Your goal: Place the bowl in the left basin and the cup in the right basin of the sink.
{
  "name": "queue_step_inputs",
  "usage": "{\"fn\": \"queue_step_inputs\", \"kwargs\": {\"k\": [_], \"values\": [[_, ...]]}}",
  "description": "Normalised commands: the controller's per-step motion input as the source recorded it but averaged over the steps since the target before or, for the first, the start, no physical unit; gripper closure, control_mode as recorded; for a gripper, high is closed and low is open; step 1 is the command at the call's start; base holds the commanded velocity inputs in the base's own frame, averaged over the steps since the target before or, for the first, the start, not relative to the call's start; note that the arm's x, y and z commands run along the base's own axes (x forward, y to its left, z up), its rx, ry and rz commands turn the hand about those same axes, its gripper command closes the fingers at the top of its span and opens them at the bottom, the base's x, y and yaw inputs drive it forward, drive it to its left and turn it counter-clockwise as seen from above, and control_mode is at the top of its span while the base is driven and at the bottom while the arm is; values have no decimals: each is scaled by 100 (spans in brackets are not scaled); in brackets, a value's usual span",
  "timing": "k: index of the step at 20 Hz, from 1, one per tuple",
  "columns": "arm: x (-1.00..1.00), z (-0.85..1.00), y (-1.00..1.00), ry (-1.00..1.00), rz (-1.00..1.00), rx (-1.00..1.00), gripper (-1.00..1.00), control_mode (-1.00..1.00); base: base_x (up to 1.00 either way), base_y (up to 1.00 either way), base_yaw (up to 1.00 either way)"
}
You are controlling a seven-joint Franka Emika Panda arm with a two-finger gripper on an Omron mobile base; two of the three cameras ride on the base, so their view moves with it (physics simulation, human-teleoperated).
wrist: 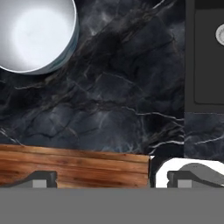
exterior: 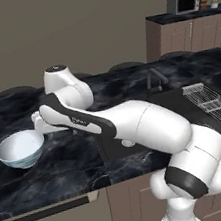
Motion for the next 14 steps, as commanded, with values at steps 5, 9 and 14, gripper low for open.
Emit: {"fn": "queue_step_inputs", "kwargs": {"k": [5, 9, 14], "values": [[13, -27, 22, 1, 0, -3, -100, -100, 0, 0, 0], [21, -21, 17, 0, 0, -3, -100, -100, 0, 0, 0], [27, -17, 7, 4, 0, 0, -100, -100, 0, 0, 0]]}}
